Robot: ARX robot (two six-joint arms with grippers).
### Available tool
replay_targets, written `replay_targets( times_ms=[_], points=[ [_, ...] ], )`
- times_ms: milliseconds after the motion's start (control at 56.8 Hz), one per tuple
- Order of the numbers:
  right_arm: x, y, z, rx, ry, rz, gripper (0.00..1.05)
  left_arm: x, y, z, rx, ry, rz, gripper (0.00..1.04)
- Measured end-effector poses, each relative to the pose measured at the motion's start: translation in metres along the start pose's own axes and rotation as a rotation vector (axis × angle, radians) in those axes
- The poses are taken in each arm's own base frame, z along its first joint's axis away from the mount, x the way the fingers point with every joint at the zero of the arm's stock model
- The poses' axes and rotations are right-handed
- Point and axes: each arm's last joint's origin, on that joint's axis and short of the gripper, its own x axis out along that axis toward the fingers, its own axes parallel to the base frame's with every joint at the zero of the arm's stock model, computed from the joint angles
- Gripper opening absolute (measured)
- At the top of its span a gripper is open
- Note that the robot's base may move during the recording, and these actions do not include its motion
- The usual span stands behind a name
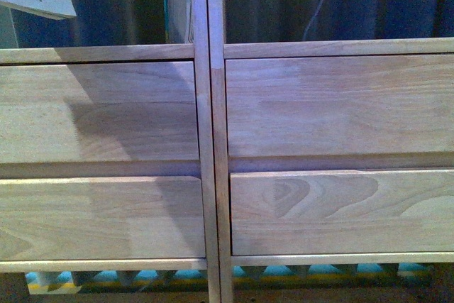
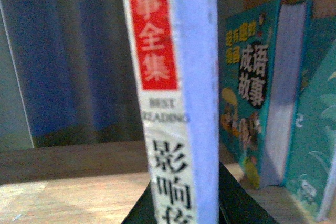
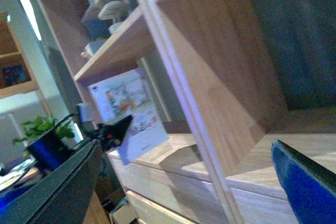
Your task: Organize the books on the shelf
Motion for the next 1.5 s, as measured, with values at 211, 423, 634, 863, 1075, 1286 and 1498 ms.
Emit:
replay_targets(
  times_ms=[211,423,634,863,1075,1286,1498],
  points=[
    [-0.012,0.018,-0.010,-0.023,0.013,0.025,0.98,0.053,-0.023,-0.014,0.041,-0.010,-0.023,0.07],
    [-0.013,0.016,-0.012,-0.022,0.016,0.020,0.98,0.095,-0.053,-0.025,0.093,-0.015,-0.056,0.07],
    [-0.013,0.016,-0.012,-0.028,0.016,0.020,0.98,0.118,-0.063,-0.040,0.135,0.013,-0.048,0.07],
    [-0.013,0.016,-0.012,-0.028,0.016,0.020,0.98,0.123,-0.073,-0.056,0.147,0.048,-0.053,0.08],
    [-0.013,0.016,-0.012,-0.029,0.016,0.021,0.98,0.120,-0.077,-0.064,0.143,0.069,-0.034,0.41],
    [-0.013,0.016,-0.012,-0.029,0.016,0.020,0.98,0.103,-0.076,-0.069,0.113,0.105,-0.013,0.75],
    [-0.013,0.016,-0.012,-0.030,0.016,0.020,0.98,0.058,-0.075,-0.036,0.086,0.024,-0.029,0.97]
  ],
)
